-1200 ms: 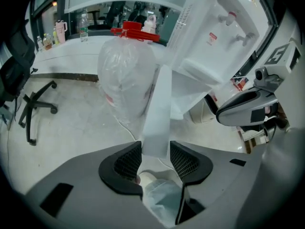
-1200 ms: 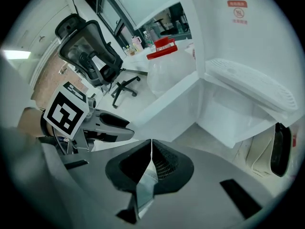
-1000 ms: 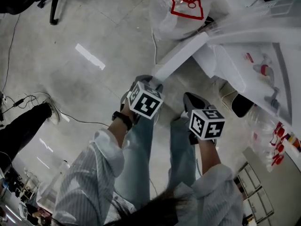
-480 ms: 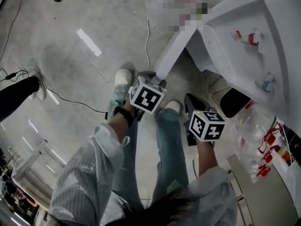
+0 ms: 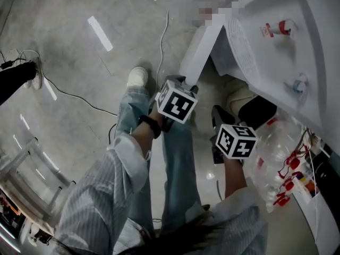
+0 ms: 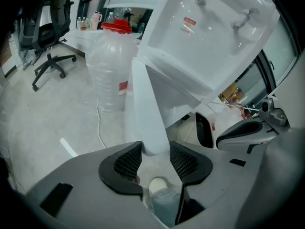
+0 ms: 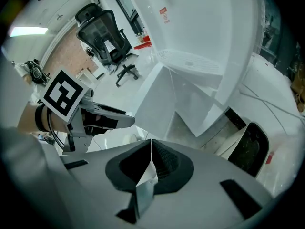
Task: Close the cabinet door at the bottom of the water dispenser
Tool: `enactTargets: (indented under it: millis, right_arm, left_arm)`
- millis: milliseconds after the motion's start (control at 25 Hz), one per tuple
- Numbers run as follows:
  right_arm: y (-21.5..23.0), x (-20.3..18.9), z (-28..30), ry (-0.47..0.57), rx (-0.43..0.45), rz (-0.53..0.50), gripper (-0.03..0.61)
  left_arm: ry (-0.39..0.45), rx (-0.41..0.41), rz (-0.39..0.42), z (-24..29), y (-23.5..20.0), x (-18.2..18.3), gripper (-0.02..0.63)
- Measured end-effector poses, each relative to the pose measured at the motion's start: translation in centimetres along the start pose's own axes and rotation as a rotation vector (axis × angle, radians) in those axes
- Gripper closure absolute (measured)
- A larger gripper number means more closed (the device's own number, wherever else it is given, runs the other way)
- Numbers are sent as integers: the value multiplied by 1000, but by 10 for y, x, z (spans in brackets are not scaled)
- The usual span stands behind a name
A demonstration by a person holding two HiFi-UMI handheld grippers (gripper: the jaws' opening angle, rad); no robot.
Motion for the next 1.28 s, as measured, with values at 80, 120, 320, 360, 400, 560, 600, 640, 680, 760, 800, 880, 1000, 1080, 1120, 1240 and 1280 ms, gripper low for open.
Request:
enactTargets:
  millis: [80, 120, 320, 360, 400, 560, 600, 640, 680, 760, 800, 880, 1000, 1080, 1120, 1240, 1280]
  right_arm:
    - [6, -2, -1, -8, -9, -1, 563]
    - [9, -4, -1, -13, -16, 0, 563]
    - [17, -6, -4, -4, -56, 73, 563]
    - [17, -4, -5, 1, -61, 85, 563]
    - [17, -3, -6, 4, -65, 91, 563]
    - [17, 2, -7, 8, -60, 85, 563]
    - [18, 2, -6, 6, -58, 82, 563]
    - [19, 2, -6, 3, -57, 82, 563]
    - [21, 2, -6, 1, -58, 83, 563]
    - [24, 2, -6, -1, -63, 87, 563]
    - [26, 2, -6, -3, -65, 90, 563]
    - [30, 1, -7, -7, -68, 94, 563]
    - [36, 0, -11, -17, -72, 88, 563]
    - [41, -1, -14, -23, -77, 83, 563]
    - [44, -1, -15, -23, -79, 82, 563]
    - [52, -2, -18, -23, -84, 74, 563]
    - [54, -2, -19, -23, -87, 71, 563]
  left_arm:
    - [5, -3, -19, 5, 7, 1, 423]
    - [8, -6, -29, 7, 10, 2, 423]
    - [-10, -48, -47, 13, 23, 2, 423]
    - [-17, -57, -42, 14, 25, 4, 423]
    - [-25, -65, -35, 15, 28, 4, 423]
    - [-53, -96, -7, 23, 35, 7, 420]
    - [-54, -102, -6, 26, 37, 9, 420]
    - [-55, -107, -5, 27, 39, 9, 420]
    - [-55, -112, -6, 29, 42, 10, 419]
    - [-52, -120, -11, 33, 47, 11, 414]
    - [-50, -124, -15, 35, 50, 11, 414]
    - [-49, -135, -16, 40, 56, 13, 413]
    - [-53, -148, 24, 48, 67, 15, 414]
    - [-58, -153, 42, 54, 74, 17, 420]
    - [-57, -157, 43, 56, 77, 18, 420]
    - [-46, -163, 53, 64, 87, 22, 430]
    - [-41, -164, 63, 67, 90, 24, 434]
Point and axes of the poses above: the fingertips, and each gripper's own axes: z forward along the fingers, y to its right, x out of its top, the point moved 8 cm from there along -z, backward along the fingers, and after that the axes turned 9 degrees about y, right-handed, at the moved point
